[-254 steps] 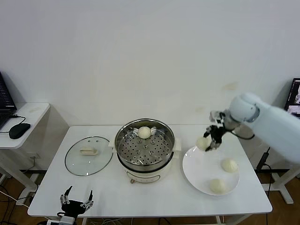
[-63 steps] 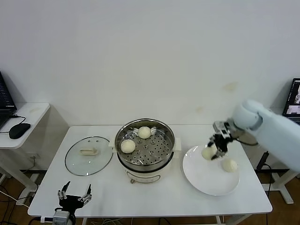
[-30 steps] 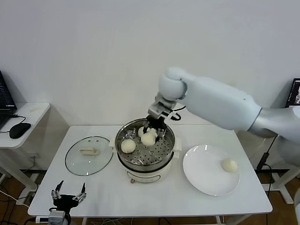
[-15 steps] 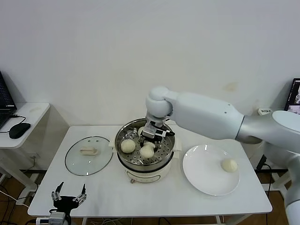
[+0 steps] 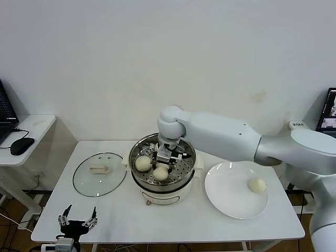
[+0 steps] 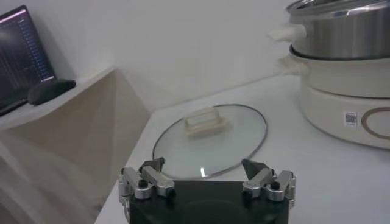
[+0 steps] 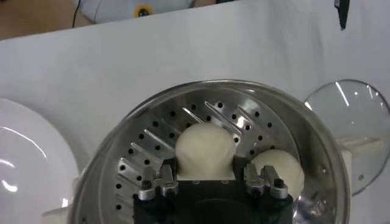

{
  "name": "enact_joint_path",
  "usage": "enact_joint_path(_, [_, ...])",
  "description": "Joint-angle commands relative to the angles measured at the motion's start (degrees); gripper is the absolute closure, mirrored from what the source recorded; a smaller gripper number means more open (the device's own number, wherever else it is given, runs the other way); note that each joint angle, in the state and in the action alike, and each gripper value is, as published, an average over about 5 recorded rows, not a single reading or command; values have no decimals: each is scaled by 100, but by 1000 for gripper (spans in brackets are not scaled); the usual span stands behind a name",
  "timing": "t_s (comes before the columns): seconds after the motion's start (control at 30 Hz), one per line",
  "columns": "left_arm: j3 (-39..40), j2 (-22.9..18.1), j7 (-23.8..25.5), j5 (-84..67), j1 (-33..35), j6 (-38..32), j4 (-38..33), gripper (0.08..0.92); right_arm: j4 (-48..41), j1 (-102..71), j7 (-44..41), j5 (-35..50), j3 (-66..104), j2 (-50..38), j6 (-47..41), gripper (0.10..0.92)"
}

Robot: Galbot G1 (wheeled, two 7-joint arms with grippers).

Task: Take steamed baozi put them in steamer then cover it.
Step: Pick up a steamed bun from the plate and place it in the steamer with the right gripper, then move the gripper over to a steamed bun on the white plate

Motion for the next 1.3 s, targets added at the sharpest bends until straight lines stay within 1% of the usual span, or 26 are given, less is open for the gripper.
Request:
enact_joint_path(0.03, [8, 3, 0, 3, -15, 3, 14, 177, 27, -78, 108, -201, -16, 64, 159, 465])
enact_joint_path(0.2, [18, -3, -3, 3, -21, 2, 15, 177, 105, -119, 121, -245, -100, 45, 167, 465])
enact_joint_path(0.67, [35, -18, -7, 17, -6, 0, 33, 177, -20, -201, 161, -320, -19, 71, 94, 465])
enact_joint_path(0.73, [37, -17, -6, 19, -2, -1, 36, 177, -7, -189, 169, -268, -23, 52, 58, 453])
enact_joint_path(0.83, [44, -21, -2, 24, -3, 0, 37, 177, 35, -159, 175, -125, -20, 8, -7, 392])
enact_joint_path(1.03, [58, -34, 26, 45, -29, 13, 16, 177, 266, 84, 183, 408, 145, -258, -252, 234])
enact_joint_path(1.1, [66, -24, 40, 47, -33, 18, 1, 177, 393, 263, 155, 685, 232, -463, -469, 211])
enact_joint_path(1.17, [75, -11, 57, 49, -37, 22, -14, 177, 528, 501, 149, 1046, 283, -728, -827, 205])
enact_joint_path(1.3, [102, 18, 102, 46, -28, 31, -67, 177, 663, 990, 261, 2018, 343, -1348, -1825, 203])
